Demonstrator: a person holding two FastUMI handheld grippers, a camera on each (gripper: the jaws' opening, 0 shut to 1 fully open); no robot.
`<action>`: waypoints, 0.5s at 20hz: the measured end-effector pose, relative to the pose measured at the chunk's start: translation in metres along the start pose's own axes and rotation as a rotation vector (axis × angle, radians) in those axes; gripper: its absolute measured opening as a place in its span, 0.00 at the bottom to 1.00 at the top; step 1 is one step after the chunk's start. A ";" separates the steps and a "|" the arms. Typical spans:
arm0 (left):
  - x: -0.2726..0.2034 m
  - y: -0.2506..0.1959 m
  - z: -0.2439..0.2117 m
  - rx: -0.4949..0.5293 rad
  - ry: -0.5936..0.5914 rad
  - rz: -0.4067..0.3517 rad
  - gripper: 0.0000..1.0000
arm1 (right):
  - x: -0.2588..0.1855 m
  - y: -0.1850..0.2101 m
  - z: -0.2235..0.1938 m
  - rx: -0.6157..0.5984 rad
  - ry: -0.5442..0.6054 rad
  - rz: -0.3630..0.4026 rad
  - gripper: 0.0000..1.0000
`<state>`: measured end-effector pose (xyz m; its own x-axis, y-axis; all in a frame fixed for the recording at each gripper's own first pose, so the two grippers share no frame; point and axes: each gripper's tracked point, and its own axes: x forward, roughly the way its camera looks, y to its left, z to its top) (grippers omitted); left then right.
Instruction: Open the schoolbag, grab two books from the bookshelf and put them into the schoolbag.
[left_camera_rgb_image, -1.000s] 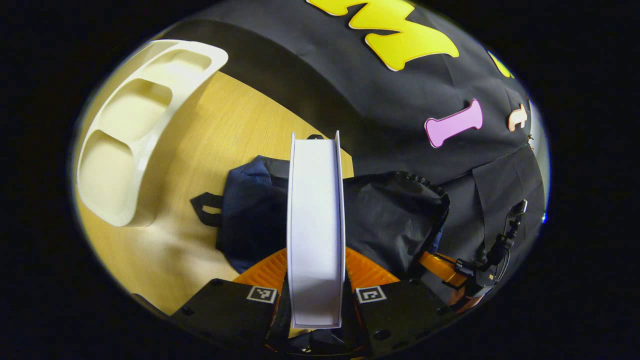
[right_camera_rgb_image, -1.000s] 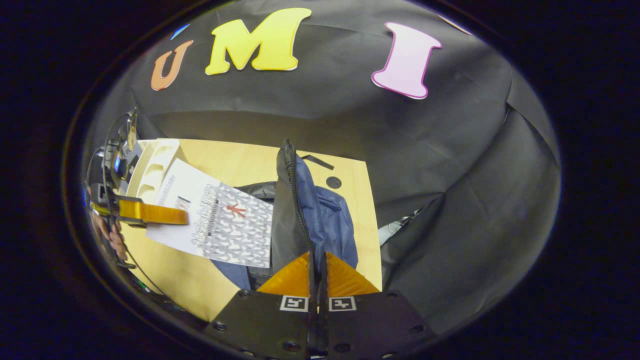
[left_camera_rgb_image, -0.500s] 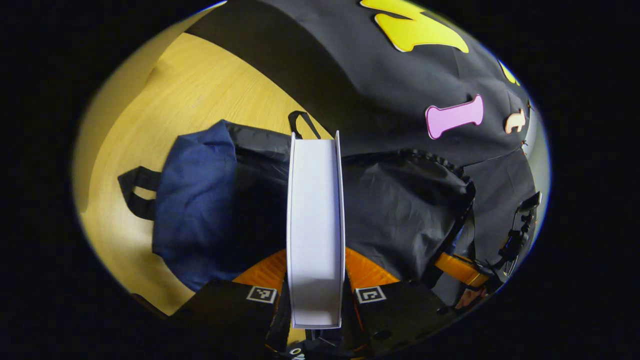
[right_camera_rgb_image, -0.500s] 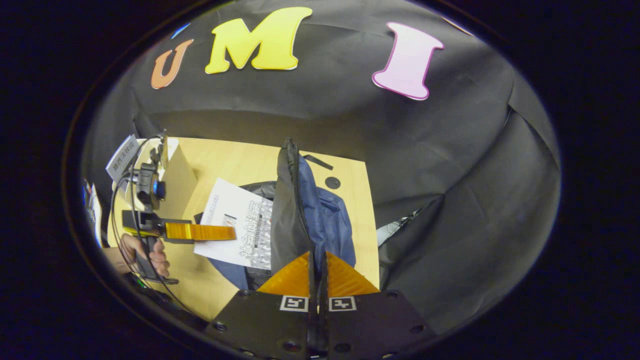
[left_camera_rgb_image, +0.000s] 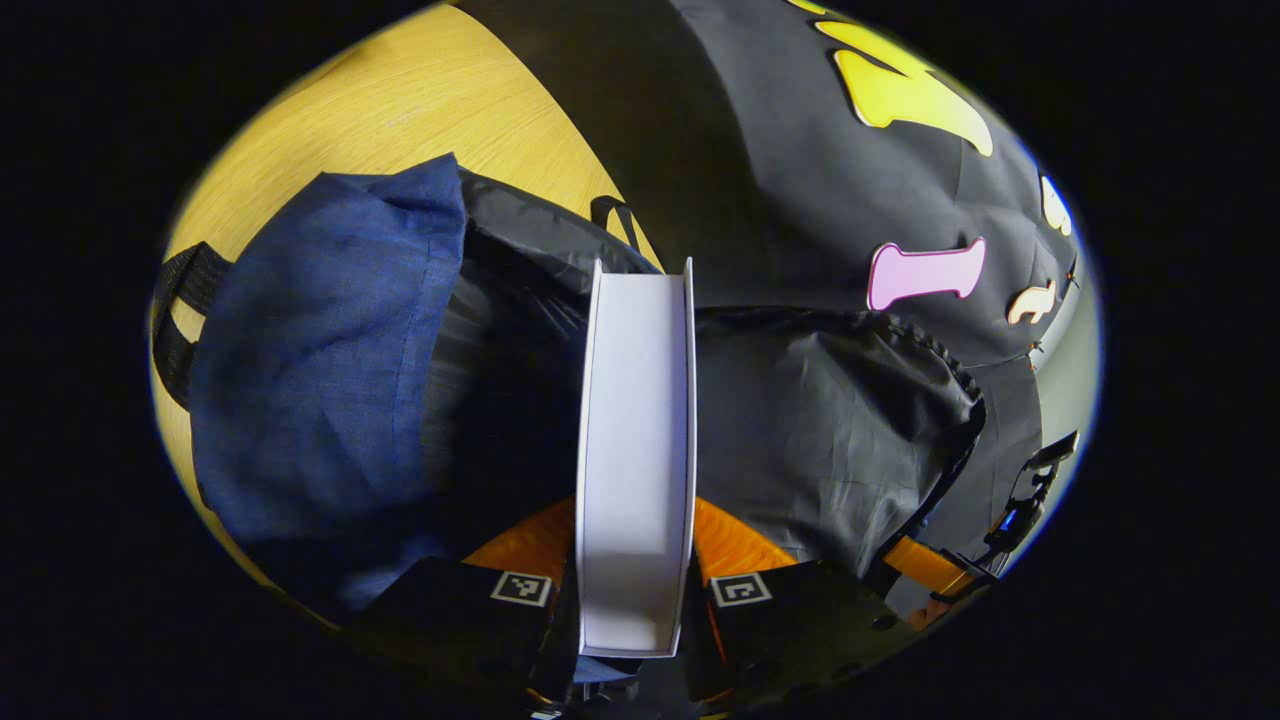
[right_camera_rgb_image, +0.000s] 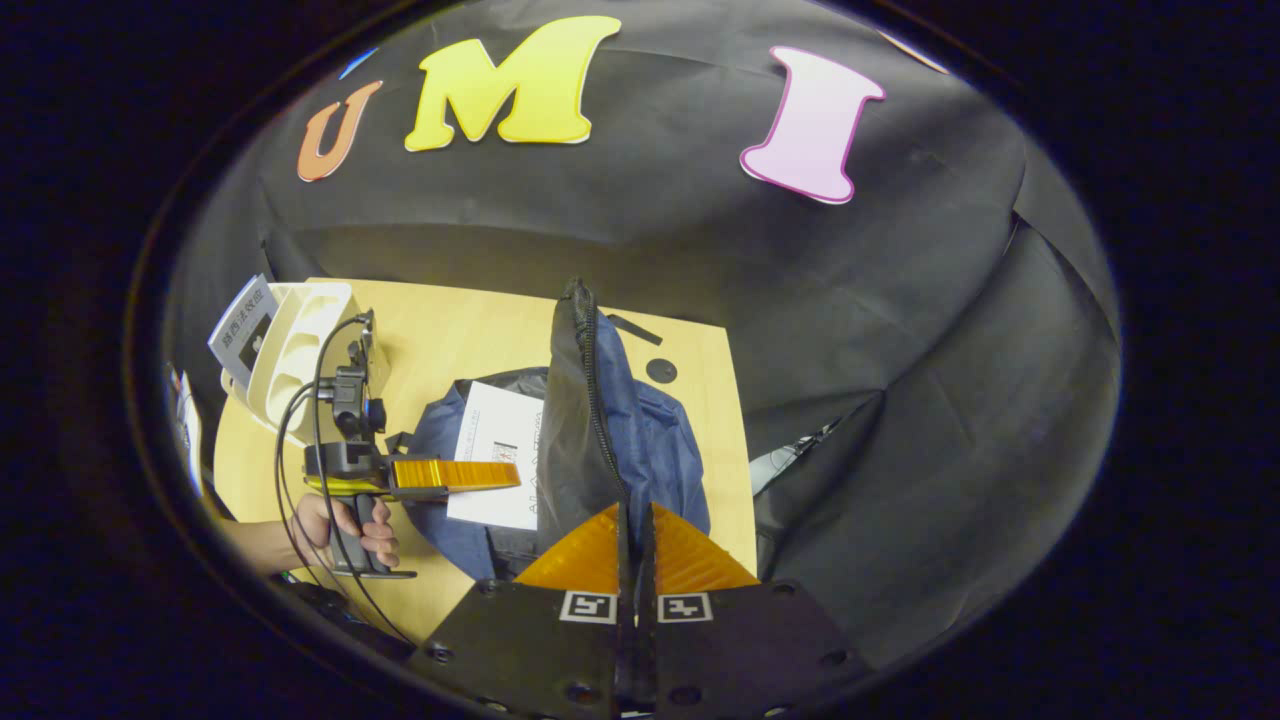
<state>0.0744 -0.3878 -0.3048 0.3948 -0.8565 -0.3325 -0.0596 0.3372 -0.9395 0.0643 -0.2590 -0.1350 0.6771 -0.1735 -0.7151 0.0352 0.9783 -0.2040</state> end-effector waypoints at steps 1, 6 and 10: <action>0.001 0.000 0.000 -0.002 0.004 0.001 0.45 | 0.001 0.000 0.000 0.000 0.001 0.001 0.00; 0.003 0.024 0.010 0.014 -0.025 0.125 0.47 | 0.004 0.005 -0.006 -0.005 0.007 0.017 0.00; -0.008 0.047 0.021 0.035 -0.052 0.268 0.82 | 0.008 0.009 -0.009 -0.007 0.011 0.026 0.00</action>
<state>0.0876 -0.3568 -0.3450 0.4154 -0.7139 -0.5637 -0.1366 0.5637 -0.8146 0.0635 -0.2528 -0.1481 0.6698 -0.1493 -0.7273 0.0123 0.9817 -0.1903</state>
